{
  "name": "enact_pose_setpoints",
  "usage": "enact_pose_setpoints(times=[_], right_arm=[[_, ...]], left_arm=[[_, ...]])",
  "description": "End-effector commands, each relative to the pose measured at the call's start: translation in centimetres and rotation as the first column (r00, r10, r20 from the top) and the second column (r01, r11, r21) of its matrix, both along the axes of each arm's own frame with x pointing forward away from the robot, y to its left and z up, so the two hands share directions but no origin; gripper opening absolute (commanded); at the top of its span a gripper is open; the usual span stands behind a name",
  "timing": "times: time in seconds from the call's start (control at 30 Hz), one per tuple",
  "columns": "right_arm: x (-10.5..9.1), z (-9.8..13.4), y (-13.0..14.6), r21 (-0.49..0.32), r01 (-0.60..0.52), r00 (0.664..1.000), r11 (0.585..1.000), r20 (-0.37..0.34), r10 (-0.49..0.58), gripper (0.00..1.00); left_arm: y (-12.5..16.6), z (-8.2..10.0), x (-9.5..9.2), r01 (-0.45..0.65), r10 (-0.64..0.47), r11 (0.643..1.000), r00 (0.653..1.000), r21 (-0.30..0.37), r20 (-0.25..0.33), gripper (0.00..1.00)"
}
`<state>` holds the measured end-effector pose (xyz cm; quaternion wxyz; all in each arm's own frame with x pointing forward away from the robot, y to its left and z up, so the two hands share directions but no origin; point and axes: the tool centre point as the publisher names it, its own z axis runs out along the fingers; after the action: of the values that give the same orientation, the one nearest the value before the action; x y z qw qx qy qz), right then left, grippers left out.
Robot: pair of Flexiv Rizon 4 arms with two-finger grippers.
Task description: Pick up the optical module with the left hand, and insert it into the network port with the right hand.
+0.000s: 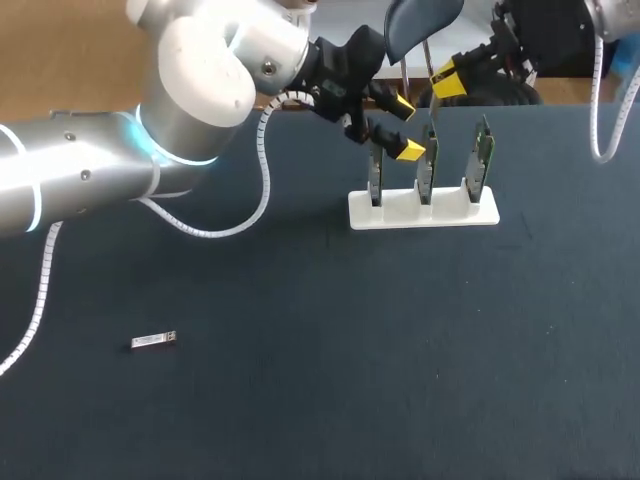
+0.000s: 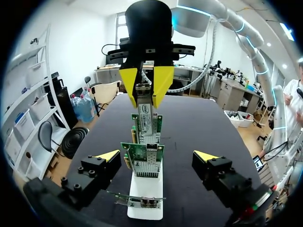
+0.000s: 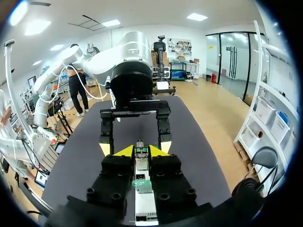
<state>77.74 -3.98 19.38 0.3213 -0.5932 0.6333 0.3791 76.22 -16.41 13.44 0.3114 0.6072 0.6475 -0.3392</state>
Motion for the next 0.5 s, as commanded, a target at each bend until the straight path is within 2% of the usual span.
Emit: enact_pose_setpoints(times=[0.03,0.5], right_arm=[[0.27,-0.06,0.01,0.001,-0.004,1.0,1.0,-0.001,0.004,0.0],[0.49,-0.22,-0.32,-0.005,-0.004,1.0,1.0,-0.007,0.004,0.0]], left_arm=[[-0.08,-0.07,0.34,0.007,-0.007,1.0,1.0,0.009,-0.008,1.0],[-0.59,-0.23,0.44,0.029,-0.029,1.0,1.0,0.007,-0.009,1.0]])
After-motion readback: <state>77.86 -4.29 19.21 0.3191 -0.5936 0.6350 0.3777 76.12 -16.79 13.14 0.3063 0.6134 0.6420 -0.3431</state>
